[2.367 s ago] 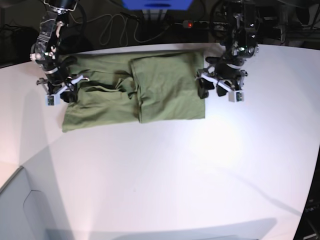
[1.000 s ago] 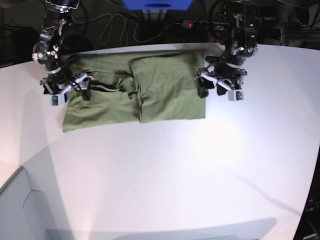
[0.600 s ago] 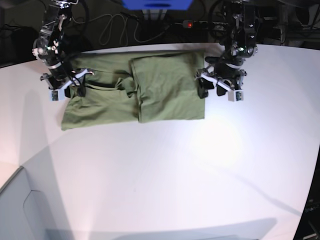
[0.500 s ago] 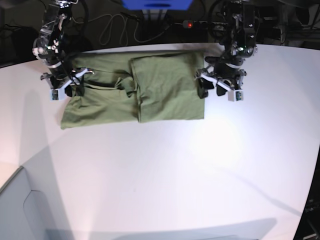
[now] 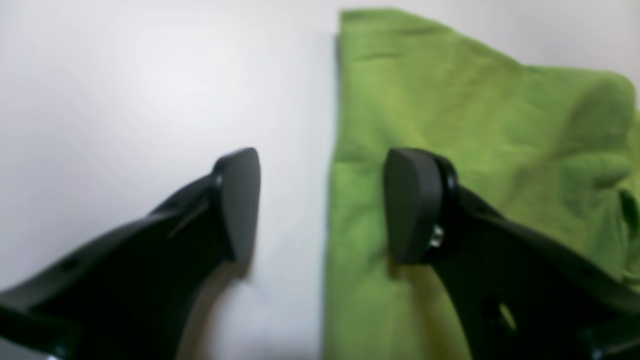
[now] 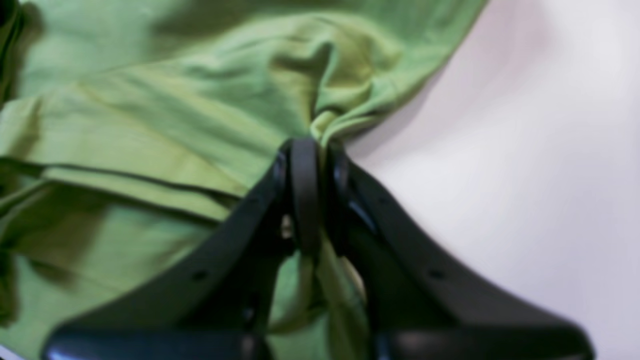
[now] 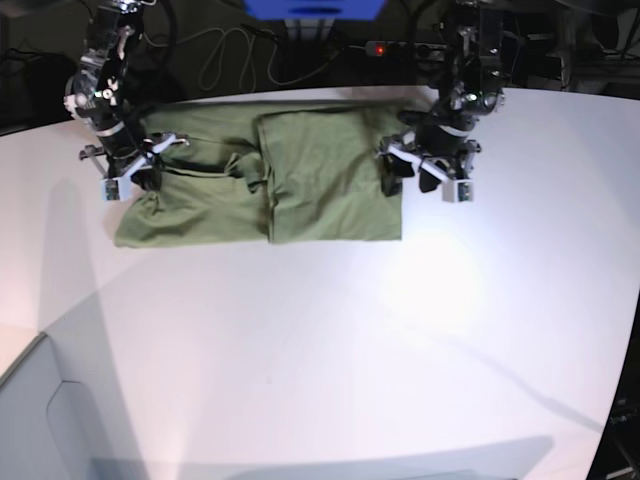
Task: Fold the T-shirt properly
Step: 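Lower both grippers onto the two ends of the half-folded shirt and grasp, then fold the shirt end with the right gripper over toward the left gripper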
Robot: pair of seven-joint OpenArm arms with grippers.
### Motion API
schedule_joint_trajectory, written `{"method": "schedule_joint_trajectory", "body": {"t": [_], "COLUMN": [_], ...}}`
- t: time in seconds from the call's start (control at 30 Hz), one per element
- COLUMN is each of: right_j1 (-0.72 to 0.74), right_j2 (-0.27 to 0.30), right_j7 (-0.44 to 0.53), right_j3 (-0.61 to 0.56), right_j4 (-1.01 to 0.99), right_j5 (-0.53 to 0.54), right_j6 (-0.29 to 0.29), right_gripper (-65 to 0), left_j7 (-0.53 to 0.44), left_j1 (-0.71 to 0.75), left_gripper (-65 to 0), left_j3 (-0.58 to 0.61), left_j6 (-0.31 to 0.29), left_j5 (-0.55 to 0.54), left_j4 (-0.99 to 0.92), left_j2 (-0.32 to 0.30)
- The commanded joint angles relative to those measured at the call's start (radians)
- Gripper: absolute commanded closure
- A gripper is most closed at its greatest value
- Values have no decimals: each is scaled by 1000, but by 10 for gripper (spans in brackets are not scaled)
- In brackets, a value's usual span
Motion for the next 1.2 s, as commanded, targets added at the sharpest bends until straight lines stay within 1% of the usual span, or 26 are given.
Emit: {"method": "schedule_joint_trajectory", "body": {"t": [0.0, 0.07, 0.13, 0.23, 0.43, 0.7, 0.87, 1.0, 1.03, 1.17], "right_j1": [6, 6, 6, -7, -20, 10, 70, 138, 147, 155], "right_j2": [4, -16, -24, -30, -25, -22, -5, 22, 24, 21], "right_j7": [29, 23, 21, 21, 24, 29, 23, 29, 29, 29], "right_j3": [3, 7, 6, 1, -108, -318, -514, -672, -692, -709], "right_j4": [45, 88, 131, 180, 252, 261, 244, 157, 134, 79], "right_j5": [15, 15, 14, 14, 11, 9, 8, 8, 8, 8], "right_j6": [16, 66, 96, 102, 102, 102, 102, 98, 98, 101], "right_gripper": [-2, -2, -2, -2, -2, -2, -2, -2, -2, -2], "left_j7": [12, 12, 15, 15, 16, 16, 16, 18, 18, 18], "left_j1": [-2, -18, -27, -31, -50, -45, -45, -50, -50, -50], "left_gripper": [-383, -383, -384, -386, -386, -386, -386, -386, -386, -386], "left_j3": [10, 25, 25, 24, 25, 25, 25, 25, 25, 25], "left_j6": [-1, 1, 3, 4, 1, 1, 1, 1, 3, 1], "left_j5": [-6, -3, -3, -6, -6, -6, -6, -4, -4, -4], "left_j4": [11, 11, -2, -40, -101, -103, -103, -101, -101, -101], "left_j2": [0, 0, 2, 2, 2, 2, 2, 2, 2, -1]}}
